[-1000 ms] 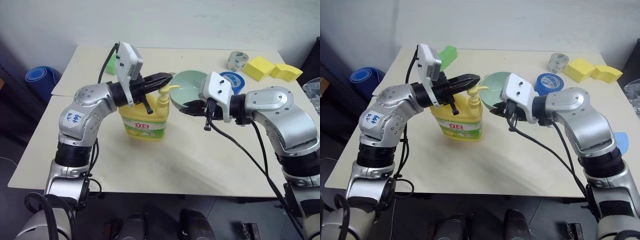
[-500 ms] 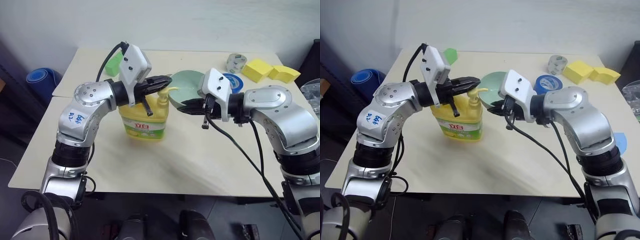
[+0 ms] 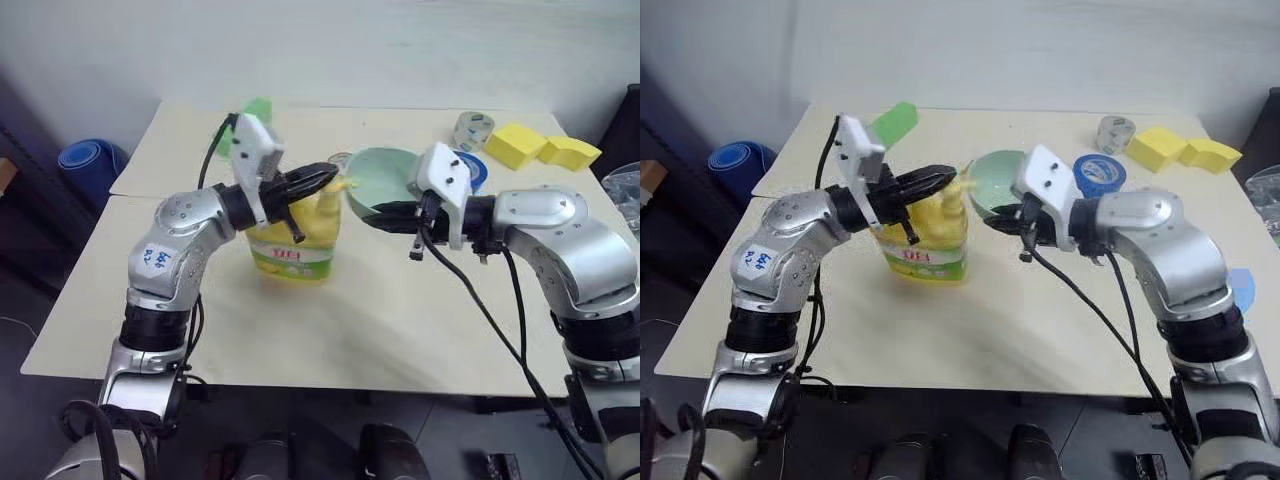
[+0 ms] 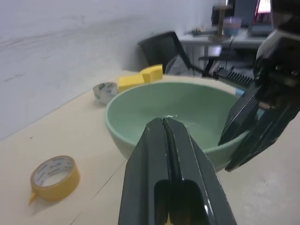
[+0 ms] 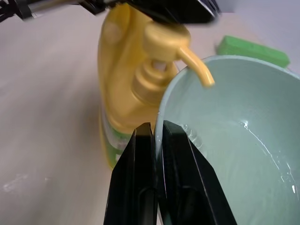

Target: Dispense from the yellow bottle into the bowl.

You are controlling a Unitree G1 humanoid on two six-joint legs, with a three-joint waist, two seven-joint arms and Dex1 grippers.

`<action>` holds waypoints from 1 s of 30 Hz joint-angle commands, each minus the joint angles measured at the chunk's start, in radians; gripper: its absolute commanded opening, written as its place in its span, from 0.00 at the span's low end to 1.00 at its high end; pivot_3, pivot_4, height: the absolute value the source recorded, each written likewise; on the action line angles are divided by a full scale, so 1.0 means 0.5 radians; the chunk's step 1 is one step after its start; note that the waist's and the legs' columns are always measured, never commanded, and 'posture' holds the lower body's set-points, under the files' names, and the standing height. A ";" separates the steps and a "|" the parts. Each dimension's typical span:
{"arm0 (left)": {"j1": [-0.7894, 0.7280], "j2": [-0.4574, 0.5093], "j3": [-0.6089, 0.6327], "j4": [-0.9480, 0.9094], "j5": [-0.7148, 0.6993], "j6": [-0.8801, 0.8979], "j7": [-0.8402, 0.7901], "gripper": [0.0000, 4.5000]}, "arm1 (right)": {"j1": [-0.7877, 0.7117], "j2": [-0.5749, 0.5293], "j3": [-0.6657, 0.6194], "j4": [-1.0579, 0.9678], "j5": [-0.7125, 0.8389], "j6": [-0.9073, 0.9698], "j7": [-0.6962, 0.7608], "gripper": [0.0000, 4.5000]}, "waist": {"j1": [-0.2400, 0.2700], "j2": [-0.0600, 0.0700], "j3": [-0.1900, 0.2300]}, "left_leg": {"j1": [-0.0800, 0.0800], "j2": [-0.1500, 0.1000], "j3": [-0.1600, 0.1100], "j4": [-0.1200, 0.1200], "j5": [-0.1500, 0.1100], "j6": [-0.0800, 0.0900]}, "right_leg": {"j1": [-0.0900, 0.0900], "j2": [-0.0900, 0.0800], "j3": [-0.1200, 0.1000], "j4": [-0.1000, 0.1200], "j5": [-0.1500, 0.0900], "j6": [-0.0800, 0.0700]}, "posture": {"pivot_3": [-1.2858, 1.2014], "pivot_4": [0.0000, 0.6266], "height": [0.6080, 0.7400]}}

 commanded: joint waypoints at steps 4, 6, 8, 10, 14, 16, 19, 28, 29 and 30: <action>0.104 0.025 0.328 -0.100 -0.368 -0.184 -0.262 0.01 | 0.343 -0.041 -0.081 0.493 -0.302 -0.615 -0.085 0.00 | -0.011 -0.010 0.007 | -0.015 0.000 -0.002 0.002 0.000 0.000 | -0.012 0.000 -0.004 -0.002 0.000 0.000 | 0.52 0.24 1.00; 0.254 0.151 0.335 -0.201 -0.442 -0.114 -0.427 0.01 | 0.420 0.002 -0.054 0.676 -0.391 -0.767 -0.136 0.00 | -0.020 -0.010 0.007 | -0.025 0.000 0.000 0.002 0.000 0.000 | -0.026 -0.001 -0.003 0.004 0.001 0.001 | 0.52 0.24 1.00; 0.411 0.286 0.299 -0.270 -0.423 -0.106 -0.565 0.01 | 0.465 0.052 -0.047 0.799 -0.425 -0.915 -0.138 0.00 | -0.039 -0.009 0.008 | -0.025 0.000 0.000 0.000 0.000 0.000 | -0.031 -0.001 -0.004 0.007 0.000 0.001 | 0.52 0.24 1.00; 0.550 0.368 0.283 -0.305 -0.393 -0.140 -0.643 0.01 | 0.483 0.098 -0.055 0.907 -0.446 -1.026 -0.140 0.00 | -0.061 -0.005 0.011 | -0.026 0.001 0.001 -0.002 0.000 0.000 | -0.032 0.000 -0.004 0.008 0.000 0.000 | 0.52 0.24 1.00; 0.873 0.438 0.271 -0.357 -0.323 -0.240 -0.716 0.00 | 0.509 0.176 -0.069 1.087 -0.451 -1.228 -0.112 0.07 | -0.066 -0.004 0.014 | -0.026 0.001 0.004 0.002 0.000 0.000 | -0.031 -0.001 0.000 0.007 0.000 0.000 | 0.52 0.24 1.00; 0.989 0.452 0.254 -0.371 -0.316 -0.226 -0.708 0.00 | 0.524 0.200 -0.099 1.083 -0.367 -1.124 -0.062 0.20 | -0.063 -0.004 0.014 | -0.026 0.002 0.003 0.003 0.000 -0.001 | -0.031 -0.001 0.000 0.008 0.000 0.000 | 0.52 0.24 1.00; 1.118 0.440 0.248 -0.364 -0.254 -0.223 -0.613 0.13 | 0.576 0.199 -0.153 0.998 -0.339 -1.220 -0.065 0.44 | -0.040 -0.004 0.014 | -0.026 0.001 0.001 0.004 0.000 0.000 | -0.030 -0.001 0.000 0.008 0.000 0.000 | 0.52 0.24 1.00; 1.653 0.488 0.268 -0.082 0.268 -0.974 -0.606 0.71 | 1.403 0.067 -0.655 0.355 0.084 -1.621 0.297 1.00 | 0.020 -0.003 0.014 | -0.027 0.001 0.004 0.000 0.000 0.000 | -0.030 -0.001 -0.002 0.002 0.000 0.000 | 0.52 0.24 1.00; 1.698 0.485 0.276 -0.041 0.316 -1.062 -0.585 0.78 | 1.495 0.042 -0.693 0.337 0.088 -1.632 0.324 1.00 | 0.026 -0.003 0.014 | -0.025 0.001 0.004 0.000 0.000 0.000 | -0.029 0.000 -0.001 0.001 0.000 0.000 | 0.52 0.24 1.00; 1.743 0.485 0.281 0.003 0.355 -1.137 -0.571 0.84 | 1.596 0.020 -0.739 0.315 0.143 -1.608 0.377 1.00 | 0.030 -0.004 0.015 | -0.023 0.001 0.006 0.000 0.000 0.000 | -0.027 0.000 0.000 0.001 0.000 0.000 | 0.52 0.24 1.00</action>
